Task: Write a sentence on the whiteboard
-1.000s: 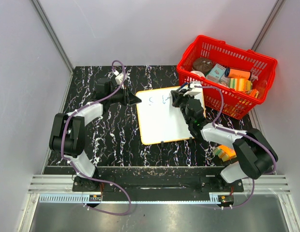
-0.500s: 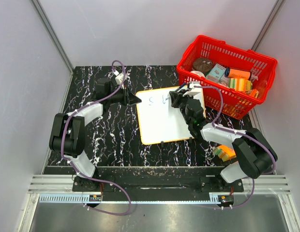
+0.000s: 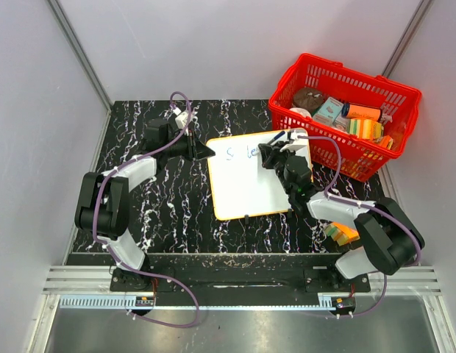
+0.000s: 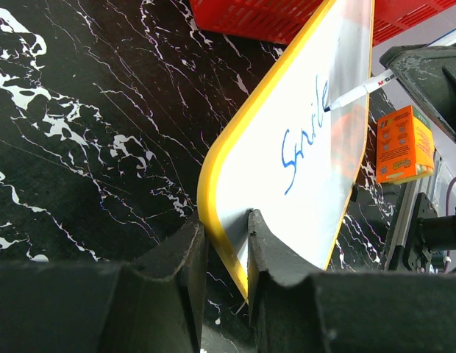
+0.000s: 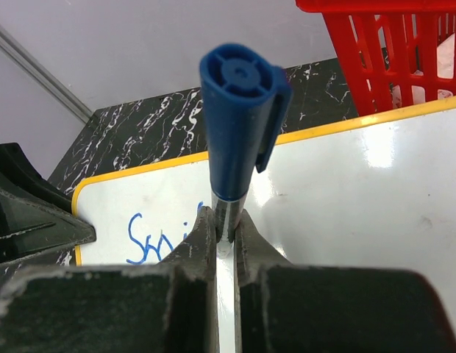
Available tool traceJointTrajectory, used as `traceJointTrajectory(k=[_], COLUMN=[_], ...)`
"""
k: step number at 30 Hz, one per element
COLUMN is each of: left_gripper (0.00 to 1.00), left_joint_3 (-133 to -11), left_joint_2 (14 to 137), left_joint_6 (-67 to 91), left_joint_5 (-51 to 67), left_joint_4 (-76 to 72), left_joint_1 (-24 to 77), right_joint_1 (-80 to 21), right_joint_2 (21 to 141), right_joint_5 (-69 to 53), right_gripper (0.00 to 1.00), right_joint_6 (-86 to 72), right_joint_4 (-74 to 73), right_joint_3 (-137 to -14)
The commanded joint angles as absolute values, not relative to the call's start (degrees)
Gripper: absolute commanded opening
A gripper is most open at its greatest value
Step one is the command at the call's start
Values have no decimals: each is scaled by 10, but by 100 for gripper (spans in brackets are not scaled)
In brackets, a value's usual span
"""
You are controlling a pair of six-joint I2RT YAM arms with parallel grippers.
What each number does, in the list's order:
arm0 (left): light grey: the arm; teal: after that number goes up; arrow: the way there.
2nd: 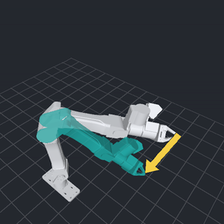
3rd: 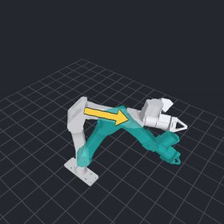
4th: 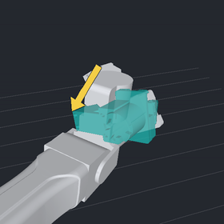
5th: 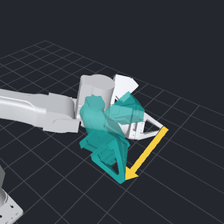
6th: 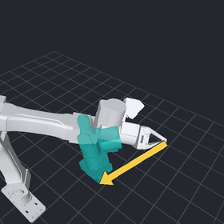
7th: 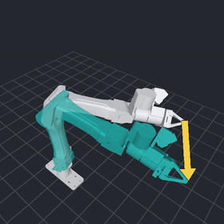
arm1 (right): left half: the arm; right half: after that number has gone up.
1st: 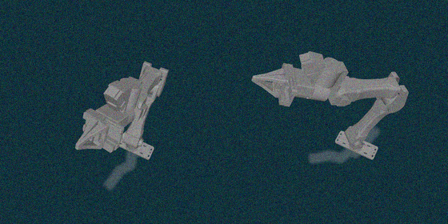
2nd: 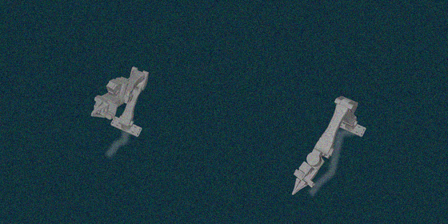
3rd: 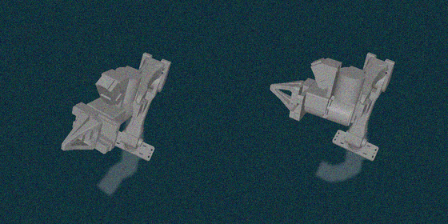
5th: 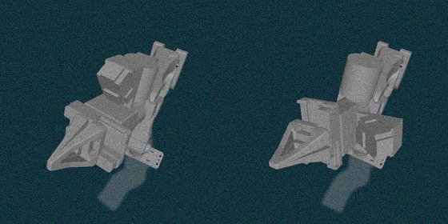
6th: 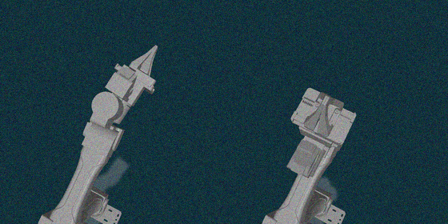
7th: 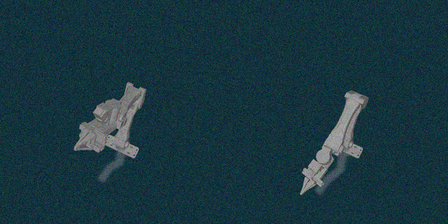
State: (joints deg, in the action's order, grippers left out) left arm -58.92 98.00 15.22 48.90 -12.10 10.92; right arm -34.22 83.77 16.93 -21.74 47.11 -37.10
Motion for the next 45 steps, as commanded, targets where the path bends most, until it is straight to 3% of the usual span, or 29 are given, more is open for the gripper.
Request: traceJointTrajectory(k=[1,21,45], left_gripper=[0,0,0], left_joint_3=[-578,-578,-578], left_joint_2=[1015,1015,1012], left_joint_6=[54,52,49], left_joint_5=[417,413,409], left_joint_4=[-66,-64,-62], left_joint_1=[142,144,146], right_joint_1=[-338,-329,-283], right_joint_2=[821,817,710], right_joint_5=[197,215,141], right_gripper=[0,0,0], right_joint_6=[-214,-200,-228], right_joint_4=[449,424,379], right_joint_3=[-354,-395,-376])
